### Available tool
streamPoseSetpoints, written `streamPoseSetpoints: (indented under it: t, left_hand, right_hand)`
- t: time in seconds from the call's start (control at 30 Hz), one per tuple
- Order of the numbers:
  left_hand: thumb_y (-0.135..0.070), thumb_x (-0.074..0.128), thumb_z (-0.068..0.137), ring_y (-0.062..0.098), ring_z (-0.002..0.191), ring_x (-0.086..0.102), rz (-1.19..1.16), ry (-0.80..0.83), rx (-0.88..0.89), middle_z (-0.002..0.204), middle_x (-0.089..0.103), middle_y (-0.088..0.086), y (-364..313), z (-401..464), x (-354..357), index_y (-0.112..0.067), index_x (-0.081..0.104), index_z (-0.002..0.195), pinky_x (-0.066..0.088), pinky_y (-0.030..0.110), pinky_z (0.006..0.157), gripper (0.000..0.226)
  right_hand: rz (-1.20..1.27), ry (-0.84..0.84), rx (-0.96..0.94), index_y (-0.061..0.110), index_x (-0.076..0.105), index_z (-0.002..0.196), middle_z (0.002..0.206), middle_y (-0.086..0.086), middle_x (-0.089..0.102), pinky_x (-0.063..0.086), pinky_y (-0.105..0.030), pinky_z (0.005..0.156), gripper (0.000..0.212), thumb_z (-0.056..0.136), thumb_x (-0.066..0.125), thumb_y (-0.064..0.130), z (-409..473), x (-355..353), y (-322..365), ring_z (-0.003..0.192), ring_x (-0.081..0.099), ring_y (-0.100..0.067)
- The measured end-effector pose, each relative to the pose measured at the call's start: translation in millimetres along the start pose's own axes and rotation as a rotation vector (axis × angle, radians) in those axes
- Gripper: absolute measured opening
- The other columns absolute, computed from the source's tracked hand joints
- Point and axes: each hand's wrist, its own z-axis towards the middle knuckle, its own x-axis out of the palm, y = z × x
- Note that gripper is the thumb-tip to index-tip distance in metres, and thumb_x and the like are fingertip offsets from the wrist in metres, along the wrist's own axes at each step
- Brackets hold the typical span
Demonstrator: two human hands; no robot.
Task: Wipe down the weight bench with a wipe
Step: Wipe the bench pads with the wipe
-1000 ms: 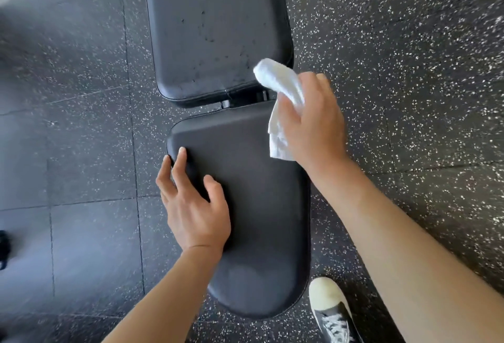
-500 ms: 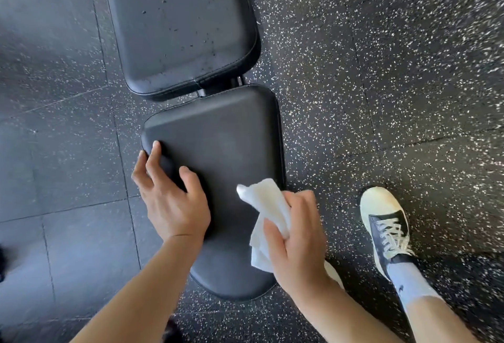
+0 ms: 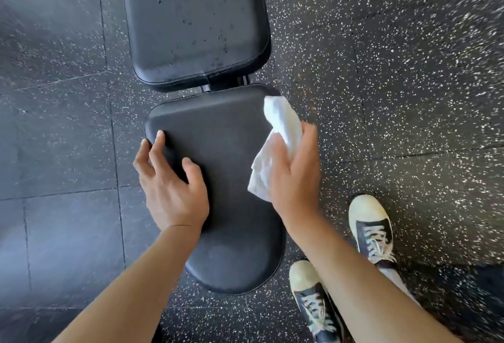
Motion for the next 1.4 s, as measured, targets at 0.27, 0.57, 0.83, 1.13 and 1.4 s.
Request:
streamPoseSetpoints:
  t: [0.27,0.57,0.83,1.13,1.4]
  left_hand:
    - [-0.04,0.046,0.093,0.016,0.141,0.038,0.012,-0.032,0.021,0.158,0.034,-0.005,7.9,2.3,5.1,-0.041,0.038,0.152,0.038,0.038,0.089,0.059]
    - [-0.041,0.047,0.093,0.022,0.141,0.043,0.013,-0.023,0.004,0.159,0.032,-0.009,7.3,1.5,5.2,-0.044,0.037,0.152,0.04,0.041,0.085,0.06]
    - [-0.039,0.047,0.094,0.024,0.141,0.044,0.016,-0.01,0.006,0.16,0.031,-0.008,6.6,2.1,4.5,-0.042,0.036,0.153,0.047,0.045,0.08,0.06]
    - [-0.035,0.039,0.097,0.032,0.139,0.048,0.06,0.009,-0.016,0.161,0.029,-0.008,5.4,2.7,3.9,-0.042,0.034,0.155,0.047,0.049,0.073,0.059]
    - [-0.036,0.041,0.096,0.027,0.145,0.038,0.057,0.038,-0.074,0.163,0.027,-0.005,1.3,1.2,1.0,-0.037,0.033,0.156,0.052,0.058,0.085,0.061]
  right_hand:
    - [-0.143,0.104,-0.049,0.027,0.042,0.122,0.106,0.006,0.048,0.042,-0.018,0.078,0.028,0.097,0.055,0.022,-101.9,-29.3,-32.7,0.093,0.053,-0.009]
    - [-0.331,0.0,-0.257,0.005,0.052,0.113,0.112,-0.01,0.051,0.039,-0.036,0.08,0.024,0.094,0.056,0.019,42.9,11.3,25.2,0.093,0.048,-0.026]
    - [-0.842,0.132,-0.585,0.019,0.053,0.108,0.11,-0.003,0.054,0.042,-0.039,0.073,0.021,0.092,0.059,0.032,76.3,39.4,62.1,0.097,0.052,-0.027]
    - [-0.745,0.571,-0.982,0.012,0.066,0.107,0.096,-0.005,0.06,0.036,-0.039,0.066,0.025,0.085,0.067,0.023,34.8,22.4,54.8,0.081,0.053,-0.027]
    - [-0.767,0.637,-0.921,0.006,0.068,0.105,0.097,-0.011,0.061,0.046,-0.045,0.07,0.027,0.083,0.071,0.021,107.4,6.2,65.6,0.082,0.055,-0.031]
